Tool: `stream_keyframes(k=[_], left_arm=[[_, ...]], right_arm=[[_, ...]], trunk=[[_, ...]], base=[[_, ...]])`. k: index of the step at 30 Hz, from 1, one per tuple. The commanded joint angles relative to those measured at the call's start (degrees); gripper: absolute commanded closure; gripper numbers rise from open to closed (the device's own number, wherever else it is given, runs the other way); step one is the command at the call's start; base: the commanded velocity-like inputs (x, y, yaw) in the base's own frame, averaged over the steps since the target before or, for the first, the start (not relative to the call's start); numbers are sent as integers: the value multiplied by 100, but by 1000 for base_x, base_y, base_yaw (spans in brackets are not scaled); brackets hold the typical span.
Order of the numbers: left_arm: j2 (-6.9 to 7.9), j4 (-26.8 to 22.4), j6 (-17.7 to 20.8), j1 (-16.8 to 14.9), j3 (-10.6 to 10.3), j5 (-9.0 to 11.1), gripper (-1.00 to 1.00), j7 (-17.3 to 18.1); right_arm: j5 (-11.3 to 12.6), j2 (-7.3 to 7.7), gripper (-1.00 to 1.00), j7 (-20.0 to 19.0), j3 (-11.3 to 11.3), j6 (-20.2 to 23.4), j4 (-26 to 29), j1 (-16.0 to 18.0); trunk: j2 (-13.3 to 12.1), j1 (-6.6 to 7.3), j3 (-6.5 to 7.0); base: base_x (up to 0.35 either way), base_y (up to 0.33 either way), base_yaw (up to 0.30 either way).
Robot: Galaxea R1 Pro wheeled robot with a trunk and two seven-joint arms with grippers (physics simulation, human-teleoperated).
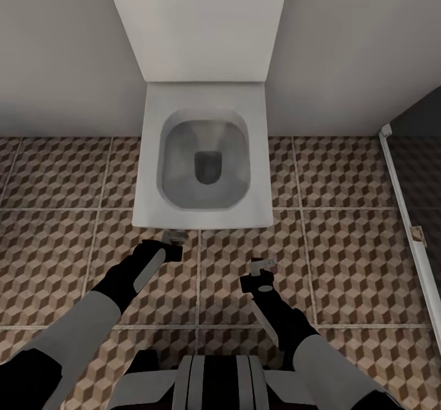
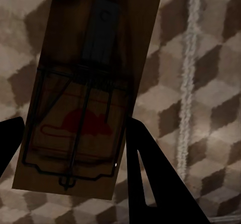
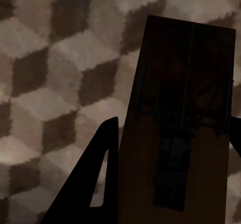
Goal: Take the four mousetraps from the cabinet in the bathroom and place them on the bathroom floor. Make sure all four end up on the same floor surface, and ensure that at least two of them are either under or directly next to the same bathroom sink.
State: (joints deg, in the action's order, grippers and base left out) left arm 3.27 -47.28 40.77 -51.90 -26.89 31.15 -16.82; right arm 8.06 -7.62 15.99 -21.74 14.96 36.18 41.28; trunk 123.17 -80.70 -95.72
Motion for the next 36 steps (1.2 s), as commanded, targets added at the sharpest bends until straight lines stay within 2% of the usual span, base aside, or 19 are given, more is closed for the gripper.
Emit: stream_keyframes(k=[1, 12, 17, 27, 36], left_arm=[[7, -9, 10, -4, -27, 57, 100, -41], [-35, 39, -7, -6, -44, 75, 100, -40], [-37, 68, -9, -1, -52, 77, 100, -40], [-69, 206, -32, 5, -58, 84, 100, -19], [-106, 315, -33, 5, -62, 84, 100, -6]], right_arm=[[71, 9, 100, 31, -31, 17, 10, 3], [-209, 134, 100, -17, -6, 72, 500, 25], [-248, 152, 100, -464, -6, 139, 523, 62], [-237, 164, 100, -884, 2, 165, 522, 65], [-248, 165, 100, -925, 3, 170, 687, 65]], trunk=[[1, 0, -3], [1, 0, -3], [1, 0, -3], [1, 0, -3], [362, -197, -164]], base=[[0, 0, 0], [0, 0, 0], [0, 0, 0], [0, 0, 0], [0, 0, 0]])
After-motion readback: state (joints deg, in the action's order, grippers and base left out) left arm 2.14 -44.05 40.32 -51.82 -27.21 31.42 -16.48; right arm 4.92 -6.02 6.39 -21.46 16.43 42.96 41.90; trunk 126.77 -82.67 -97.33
